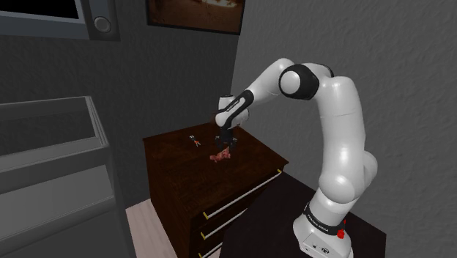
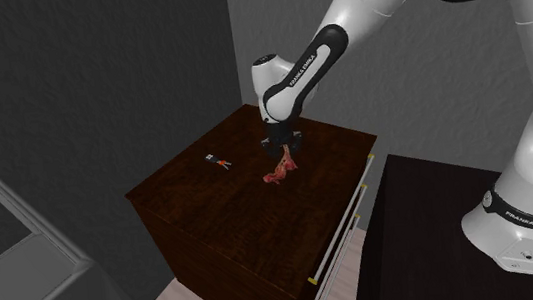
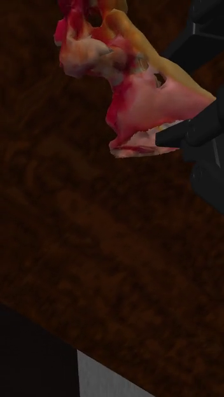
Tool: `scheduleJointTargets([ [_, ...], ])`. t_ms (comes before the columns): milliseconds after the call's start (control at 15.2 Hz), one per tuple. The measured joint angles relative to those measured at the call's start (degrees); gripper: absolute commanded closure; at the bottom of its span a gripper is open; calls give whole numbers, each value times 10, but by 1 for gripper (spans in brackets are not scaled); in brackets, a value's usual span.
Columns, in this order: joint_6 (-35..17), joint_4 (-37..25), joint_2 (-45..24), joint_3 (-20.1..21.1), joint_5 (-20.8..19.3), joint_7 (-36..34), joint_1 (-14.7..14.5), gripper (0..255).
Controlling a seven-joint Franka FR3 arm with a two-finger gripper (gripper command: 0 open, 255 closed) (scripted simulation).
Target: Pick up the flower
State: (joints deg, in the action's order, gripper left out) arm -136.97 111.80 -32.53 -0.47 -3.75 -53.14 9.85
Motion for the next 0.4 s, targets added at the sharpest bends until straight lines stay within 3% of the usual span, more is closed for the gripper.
scheduleJointTargets([
  [396,32,1,33,1,1,2,0,255],
])
